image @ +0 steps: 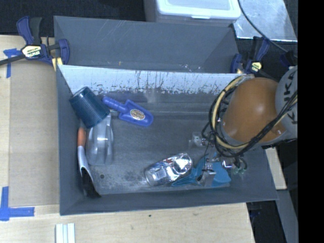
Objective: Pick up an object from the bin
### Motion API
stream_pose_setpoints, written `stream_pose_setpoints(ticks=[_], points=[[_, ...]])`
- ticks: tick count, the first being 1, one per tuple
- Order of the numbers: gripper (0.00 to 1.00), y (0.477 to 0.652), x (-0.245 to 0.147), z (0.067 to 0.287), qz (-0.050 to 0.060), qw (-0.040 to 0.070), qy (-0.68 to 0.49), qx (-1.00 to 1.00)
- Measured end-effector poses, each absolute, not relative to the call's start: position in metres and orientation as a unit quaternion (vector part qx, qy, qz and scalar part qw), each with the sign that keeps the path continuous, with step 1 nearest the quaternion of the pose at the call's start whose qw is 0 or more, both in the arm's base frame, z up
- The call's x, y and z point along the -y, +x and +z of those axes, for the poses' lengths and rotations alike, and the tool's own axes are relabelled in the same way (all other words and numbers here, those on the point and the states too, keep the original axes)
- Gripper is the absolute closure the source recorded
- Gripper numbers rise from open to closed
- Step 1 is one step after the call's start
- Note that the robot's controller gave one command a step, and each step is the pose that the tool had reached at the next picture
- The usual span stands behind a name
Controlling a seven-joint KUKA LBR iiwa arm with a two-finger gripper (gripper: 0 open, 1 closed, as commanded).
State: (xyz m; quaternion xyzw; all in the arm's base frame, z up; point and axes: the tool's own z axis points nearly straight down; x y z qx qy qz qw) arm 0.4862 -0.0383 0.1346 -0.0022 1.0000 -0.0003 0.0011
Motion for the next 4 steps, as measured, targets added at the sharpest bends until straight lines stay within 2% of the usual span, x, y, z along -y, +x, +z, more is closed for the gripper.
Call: stream_pose_setpoints(ticks=[1,2,3,4], points=[[0.0,0.486,0.038,0.135,0.0,0.001,-0.002,-1.0],[0.0,0.488,0.005,0.07,0.0,0.002,0.012,-1.0],[0.0,0.501,0.0,0.077,-0.001,0.008,0.005,-1.0],[0.0,0.498,0.001,0.073,-0.001,0.005,0.021,-1.0]])
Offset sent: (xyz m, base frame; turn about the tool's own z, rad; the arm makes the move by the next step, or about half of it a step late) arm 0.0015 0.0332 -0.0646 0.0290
